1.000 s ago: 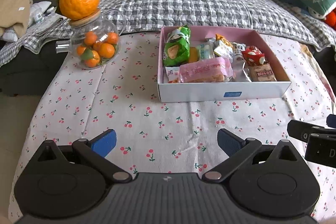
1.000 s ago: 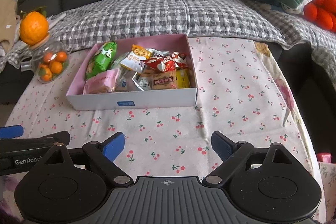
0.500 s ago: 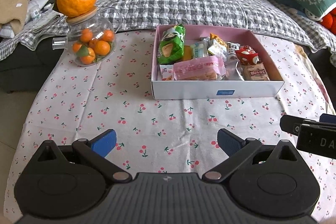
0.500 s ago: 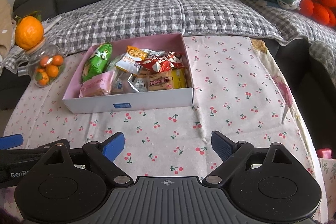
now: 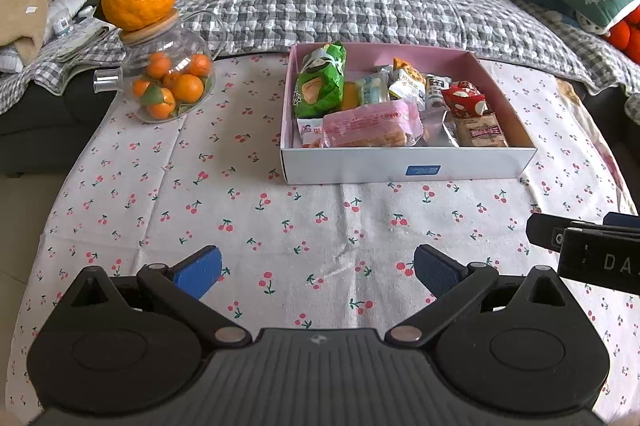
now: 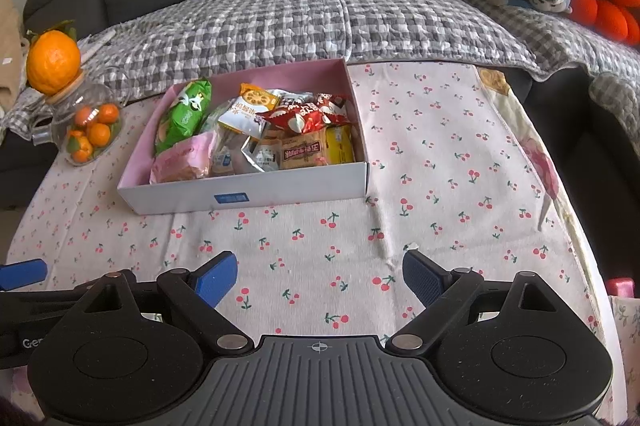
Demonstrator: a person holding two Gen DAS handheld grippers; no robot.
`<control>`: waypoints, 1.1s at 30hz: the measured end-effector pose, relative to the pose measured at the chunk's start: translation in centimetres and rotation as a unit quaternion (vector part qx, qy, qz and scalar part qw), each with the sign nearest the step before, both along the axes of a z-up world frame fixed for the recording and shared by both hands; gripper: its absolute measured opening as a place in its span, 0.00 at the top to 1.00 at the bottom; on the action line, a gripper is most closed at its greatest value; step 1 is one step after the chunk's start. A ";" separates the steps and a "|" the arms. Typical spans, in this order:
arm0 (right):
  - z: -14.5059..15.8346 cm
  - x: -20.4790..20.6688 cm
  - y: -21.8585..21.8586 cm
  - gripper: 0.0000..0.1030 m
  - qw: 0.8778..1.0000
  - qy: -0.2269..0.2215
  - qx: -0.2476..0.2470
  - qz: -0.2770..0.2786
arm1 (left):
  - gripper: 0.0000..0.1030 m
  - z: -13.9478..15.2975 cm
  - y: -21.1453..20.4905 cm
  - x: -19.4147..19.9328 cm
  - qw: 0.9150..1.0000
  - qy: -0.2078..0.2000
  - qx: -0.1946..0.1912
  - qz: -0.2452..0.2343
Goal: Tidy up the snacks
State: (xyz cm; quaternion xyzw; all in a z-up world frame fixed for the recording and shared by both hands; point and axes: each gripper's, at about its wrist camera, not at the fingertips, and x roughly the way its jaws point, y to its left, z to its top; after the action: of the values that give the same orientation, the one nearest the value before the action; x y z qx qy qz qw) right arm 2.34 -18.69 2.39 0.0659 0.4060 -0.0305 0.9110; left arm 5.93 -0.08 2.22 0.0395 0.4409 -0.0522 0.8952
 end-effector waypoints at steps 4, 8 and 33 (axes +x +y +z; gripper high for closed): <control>0.0 0.0 0.0 0.11 1.000 0.001 0.000 0.000 | 0.00 0.0 0.0 0.0 1.000 0.002 -0.001 0.000; -0.1 0.0 0.0 0.11 1.000 0.002 0.000 0.000 | 0.00 0.0 0.0 0.0 1.000 0.002 -0.002 0.000; -0.1 0.1 0.0 0.11 1.000 0.004 -0.001 0.001 | 0.00 0.0 -0.2 -0.2 1.000 0.002 -0.002 -0.002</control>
State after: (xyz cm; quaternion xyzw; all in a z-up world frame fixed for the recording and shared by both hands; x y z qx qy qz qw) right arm 2.40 -18.65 2.26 0.0645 0.4095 -0.0302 0.9095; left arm 5.76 -0.27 2.24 0.0383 0.4427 -0.0548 0.8942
